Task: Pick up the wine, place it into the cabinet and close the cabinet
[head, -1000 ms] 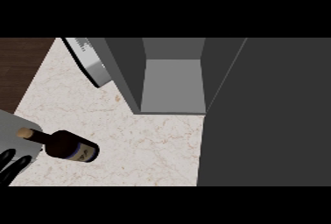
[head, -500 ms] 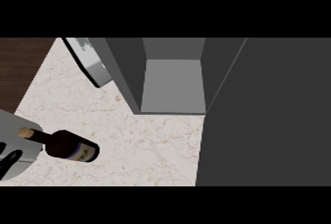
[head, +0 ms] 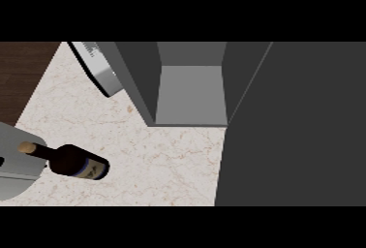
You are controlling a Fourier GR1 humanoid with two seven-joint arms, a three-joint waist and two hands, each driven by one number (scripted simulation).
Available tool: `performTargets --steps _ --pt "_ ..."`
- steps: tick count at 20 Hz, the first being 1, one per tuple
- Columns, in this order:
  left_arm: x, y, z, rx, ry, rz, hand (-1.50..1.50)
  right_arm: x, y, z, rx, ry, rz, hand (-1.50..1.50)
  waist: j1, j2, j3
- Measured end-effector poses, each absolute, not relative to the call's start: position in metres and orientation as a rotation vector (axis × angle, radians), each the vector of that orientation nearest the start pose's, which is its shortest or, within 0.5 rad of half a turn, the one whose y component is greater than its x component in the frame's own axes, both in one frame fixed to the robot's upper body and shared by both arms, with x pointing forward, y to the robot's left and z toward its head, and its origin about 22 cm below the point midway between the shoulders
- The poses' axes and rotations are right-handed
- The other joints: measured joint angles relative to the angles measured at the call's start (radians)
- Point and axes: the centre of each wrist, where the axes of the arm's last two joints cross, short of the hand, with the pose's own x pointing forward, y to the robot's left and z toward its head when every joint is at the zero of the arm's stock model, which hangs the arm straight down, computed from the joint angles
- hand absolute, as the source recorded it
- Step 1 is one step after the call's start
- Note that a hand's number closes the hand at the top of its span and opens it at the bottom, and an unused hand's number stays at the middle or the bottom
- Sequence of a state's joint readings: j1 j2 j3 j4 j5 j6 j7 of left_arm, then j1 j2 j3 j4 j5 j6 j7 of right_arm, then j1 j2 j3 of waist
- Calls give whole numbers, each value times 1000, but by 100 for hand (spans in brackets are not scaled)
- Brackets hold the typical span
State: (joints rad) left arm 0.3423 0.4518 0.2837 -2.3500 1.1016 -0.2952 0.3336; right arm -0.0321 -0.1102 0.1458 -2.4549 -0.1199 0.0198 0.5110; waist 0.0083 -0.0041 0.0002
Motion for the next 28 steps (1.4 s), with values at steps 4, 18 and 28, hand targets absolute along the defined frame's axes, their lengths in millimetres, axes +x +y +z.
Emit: performTargets --steps 4,18,28 --pt "132 323 169 -661 -1768 -92 -150 152 -212 194 207 -1941 230 -150 -3 1 0" --pt "159 358 145 -481 -1828 -41 -150 152 -204 199 220 -1946 242 -150 -10 3 0" --pt "189 387 98 -405 -1750 -46 -150 153 -207 202 198 -1944 246 -150 -14 4 -1"
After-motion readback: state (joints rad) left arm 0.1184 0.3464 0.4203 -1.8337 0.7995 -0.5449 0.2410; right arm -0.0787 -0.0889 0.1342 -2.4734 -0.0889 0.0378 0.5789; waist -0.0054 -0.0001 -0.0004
